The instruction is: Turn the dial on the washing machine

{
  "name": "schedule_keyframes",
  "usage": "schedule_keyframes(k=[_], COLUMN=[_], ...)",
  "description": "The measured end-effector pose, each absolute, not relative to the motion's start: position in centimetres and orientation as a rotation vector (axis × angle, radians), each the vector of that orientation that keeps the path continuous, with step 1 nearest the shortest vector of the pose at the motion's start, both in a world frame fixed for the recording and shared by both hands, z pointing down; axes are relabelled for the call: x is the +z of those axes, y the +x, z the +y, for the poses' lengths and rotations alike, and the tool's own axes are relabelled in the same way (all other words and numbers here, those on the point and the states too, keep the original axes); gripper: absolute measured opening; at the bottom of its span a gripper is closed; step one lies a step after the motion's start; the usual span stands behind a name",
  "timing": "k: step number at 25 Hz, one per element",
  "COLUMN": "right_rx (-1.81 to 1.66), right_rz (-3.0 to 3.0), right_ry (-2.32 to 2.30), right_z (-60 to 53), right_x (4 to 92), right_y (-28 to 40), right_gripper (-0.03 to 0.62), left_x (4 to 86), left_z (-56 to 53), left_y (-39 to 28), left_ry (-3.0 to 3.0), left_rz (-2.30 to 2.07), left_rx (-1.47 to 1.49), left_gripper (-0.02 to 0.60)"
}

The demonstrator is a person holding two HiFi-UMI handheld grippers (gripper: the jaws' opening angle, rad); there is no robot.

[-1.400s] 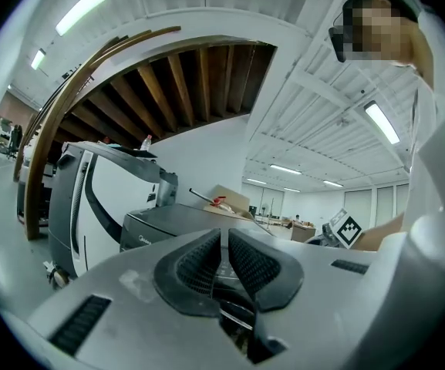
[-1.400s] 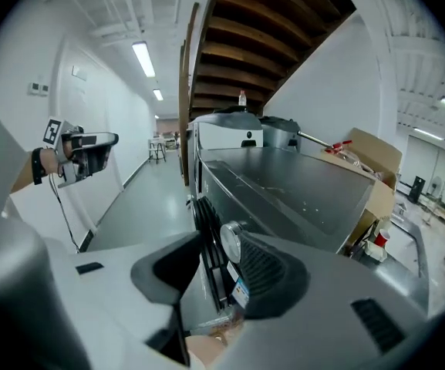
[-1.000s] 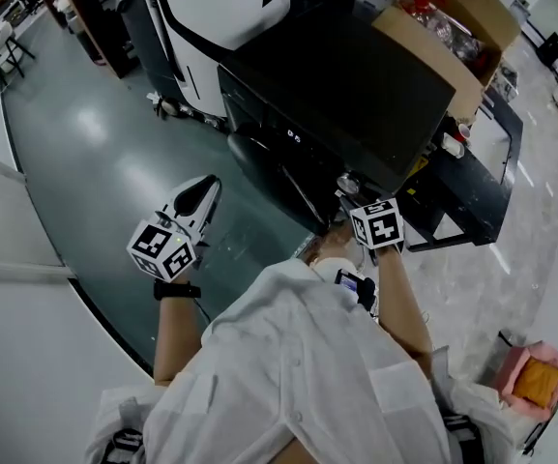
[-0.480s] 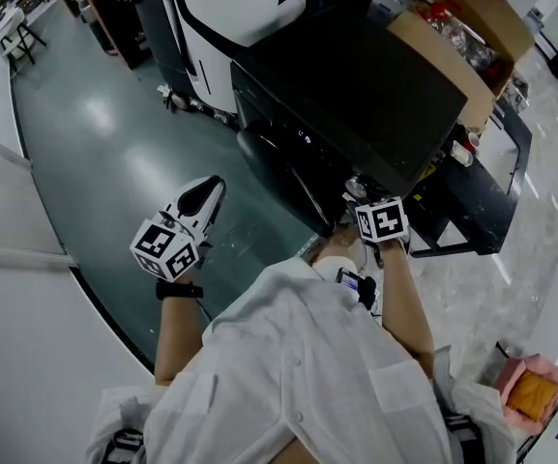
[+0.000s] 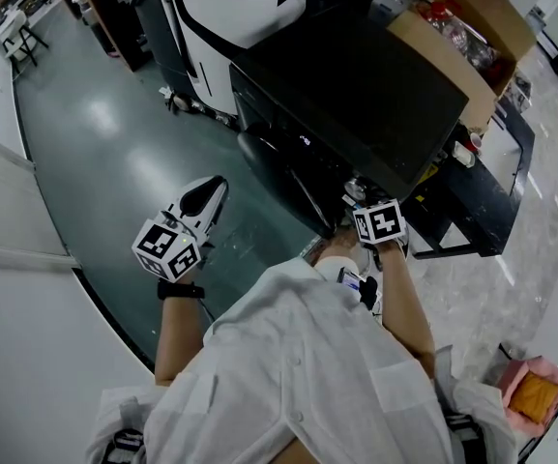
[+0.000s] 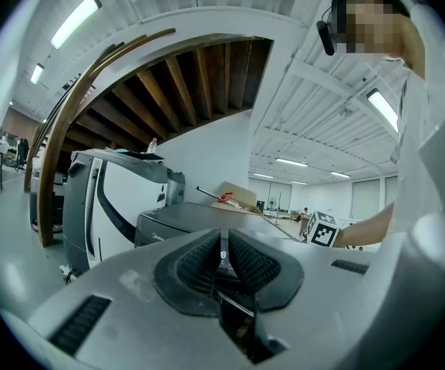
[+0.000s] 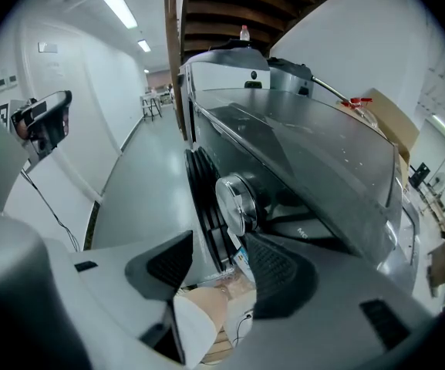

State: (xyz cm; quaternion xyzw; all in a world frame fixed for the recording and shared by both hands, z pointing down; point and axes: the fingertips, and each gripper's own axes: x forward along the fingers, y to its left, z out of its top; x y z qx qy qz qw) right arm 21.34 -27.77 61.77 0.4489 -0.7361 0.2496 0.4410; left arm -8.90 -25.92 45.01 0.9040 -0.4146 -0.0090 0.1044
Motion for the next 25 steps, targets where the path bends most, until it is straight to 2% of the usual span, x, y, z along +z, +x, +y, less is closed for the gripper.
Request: schedule_keyframes(k=[20,25], right_rx=[0.777,0.791], right_rz=[-1.854,-1.868], right_ry=[1.127,1.152], right_z=[-28.2,-28.3], right_x=[64.3,64.5], right_y=[20.3,20.2], right_gripper=[0.245,0.228], left_x=[45.2,45.3], left_z=[-25.6,-25.4], left_y=[-8.6,-9.3], left_ry=[2.669,2.66], left_rz=[-1.216,-1.229], left_rx=[-0.001,0.001], left_gripper=[0.017,0.017])
